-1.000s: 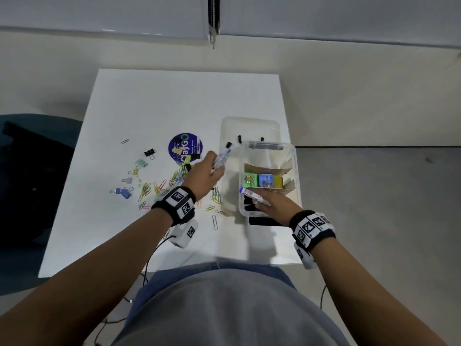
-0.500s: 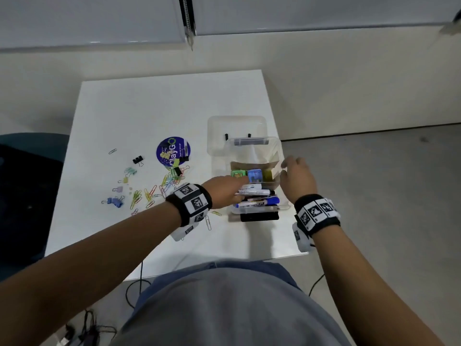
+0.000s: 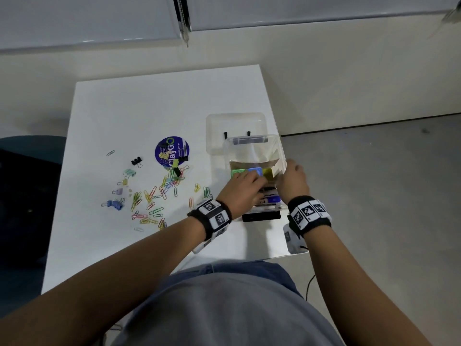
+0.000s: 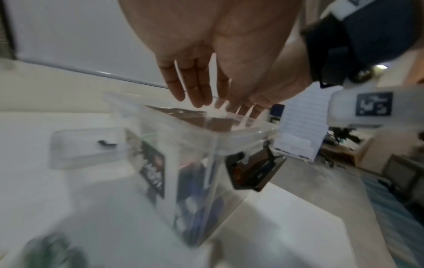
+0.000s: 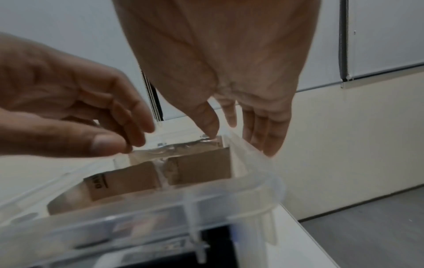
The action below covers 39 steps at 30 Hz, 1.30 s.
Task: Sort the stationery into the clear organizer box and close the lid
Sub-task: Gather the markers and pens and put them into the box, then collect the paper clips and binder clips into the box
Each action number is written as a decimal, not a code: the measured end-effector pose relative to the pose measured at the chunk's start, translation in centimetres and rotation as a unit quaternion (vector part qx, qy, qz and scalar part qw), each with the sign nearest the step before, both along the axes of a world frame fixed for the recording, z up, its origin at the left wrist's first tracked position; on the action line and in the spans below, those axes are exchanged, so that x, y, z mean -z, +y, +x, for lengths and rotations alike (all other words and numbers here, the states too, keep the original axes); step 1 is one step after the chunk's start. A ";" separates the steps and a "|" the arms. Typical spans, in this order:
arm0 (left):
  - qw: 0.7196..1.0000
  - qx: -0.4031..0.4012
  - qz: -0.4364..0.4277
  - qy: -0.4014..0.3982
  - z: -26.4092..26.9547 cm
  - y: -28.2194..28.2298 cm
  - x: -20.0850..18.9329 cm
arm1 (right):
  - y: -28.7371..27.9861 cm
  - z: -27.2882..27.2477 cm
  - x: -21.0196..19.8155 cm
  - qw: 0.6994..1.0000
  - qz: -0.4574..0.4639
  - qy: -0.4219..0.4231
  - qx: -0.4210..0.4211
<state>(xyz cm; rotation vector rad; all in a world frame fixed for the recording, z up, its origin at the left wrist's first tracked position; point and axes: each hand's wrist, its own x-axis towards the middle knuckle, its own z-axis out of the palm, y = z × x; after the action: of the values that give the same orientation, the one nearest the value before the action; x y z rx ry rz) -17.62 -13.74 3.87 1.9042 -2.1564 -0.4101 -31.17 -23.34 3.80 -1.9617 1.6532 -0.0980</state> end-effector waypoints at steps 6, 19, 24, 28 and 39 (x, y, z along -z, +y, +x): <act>0.971 -0.221 0.000 0.089 10.3 4.9 1.9 | 2.6 6.5 -2.1 0.981 -0.141 -0.100 -0.088; 0.880 -0.440 0.169 -0.060 28.2 6.4 7.1 | 7.2 25.9 4.8 0.950 0.063 0.009 -0.305; 0.849 -0.467 0.240 -0.060 31.3 8.2 8.8 | 7.2 28.1 7.7 0.947 0.069 0.072 -0.305; 0.873 -0.433 0.218 -0.041 31.6 9.1 10.4 | 7.0 28.5 8.8 0.949 0.092 0.075 -0.292; 0.851 -0.485 0.116 0.163 32.9 7.3 9.4 | 7.3 27.9 9.1 0.947 0.083 0.041 -0.307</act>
<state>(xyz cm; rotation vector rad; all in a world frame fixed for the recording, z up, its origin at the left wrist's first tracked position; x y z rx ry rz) 15.31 -6.39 -5.58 2.5057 -0.7669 -0.7052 -3.31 -16.03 -5.34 -2.2707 0.9878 0.3508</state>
